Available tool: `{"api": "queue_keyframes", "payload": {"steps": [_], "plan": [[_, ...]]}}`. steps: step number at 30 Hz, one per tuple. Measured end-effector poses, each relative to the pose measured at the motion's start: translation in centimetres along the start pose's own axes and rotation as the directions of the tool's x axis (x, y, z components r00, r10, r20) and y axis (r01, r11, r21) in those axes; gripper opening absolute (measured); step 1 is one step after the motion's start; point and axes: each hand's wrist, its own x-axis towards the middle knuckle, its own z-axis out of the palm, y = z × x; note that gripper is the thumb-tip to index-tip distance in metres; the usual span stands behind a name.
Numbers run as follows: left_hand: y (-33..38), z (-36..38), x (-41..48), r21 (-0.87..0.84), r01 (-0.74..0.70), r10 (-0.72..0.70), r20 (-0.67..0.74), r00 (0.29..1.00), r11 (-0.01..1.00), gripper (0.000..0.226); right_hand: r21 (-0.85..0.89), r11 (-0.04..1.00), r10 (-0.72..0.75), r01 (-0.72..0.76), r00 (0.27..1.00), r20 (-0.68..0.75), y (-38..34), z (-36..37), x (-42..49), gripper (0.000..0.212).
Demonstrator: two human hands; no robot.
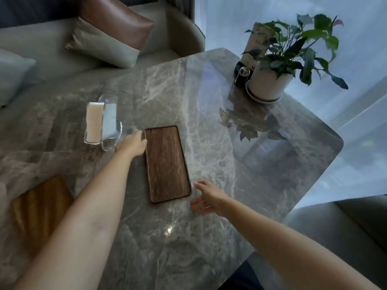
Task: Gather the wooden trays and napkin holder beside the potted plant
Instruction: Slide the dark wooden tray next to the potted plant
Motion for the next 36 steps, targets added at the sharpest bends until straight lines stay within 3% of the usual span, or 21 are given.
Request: {"api": "queue_keyframes", "payload": {"steps": [8, 15, 21, 30, 36], "plan": [[0.5, 0.3, 3.4, 0.031, 0.016, -0.018, 0.071, 0.997, 0.999, 0.057, 0.131, 0.991, 0.037, -0.022, 0.993, -0.116, -0.5, 1.2, 2.5, 0.013], [2.3, 0.4, 4.3, 0.039, 0.015, -0.019, 0.091, 0.996, 0.999, 0.052, 0.102, 0.994, 0.049, -0.024, 0.967, -0.249, -0.3, 1.6, 4.1, 0.027], [2.2, 0.5, 4.0, -0.007, 0.060, -0.060, 0.073, 0.996, 0.998, 0.051, 0.135, 0.991, 0.025, 0.015, 0.957, -0.289, -0.2, 1.1, 4.5, 0.022], [2.6, -0.7, 3.3, -0.128, 0.223, -0.224, 0.013, 0.975, 0.966, 0.052, -0.067, 0.987, -0.159, 0.146, 0.942, -0.297, -2.9, -3.9, 4.5, 0.030], [7.0, -2.8, 4.4, -0.189, 0.241, -0.254, -0.048, 0.966, 0.952, 0.049, -0.141, 0.966, -0.249, 0.216, 0.924, -0.291, -6.7, -10.1, 4.7, 0.024]]}}
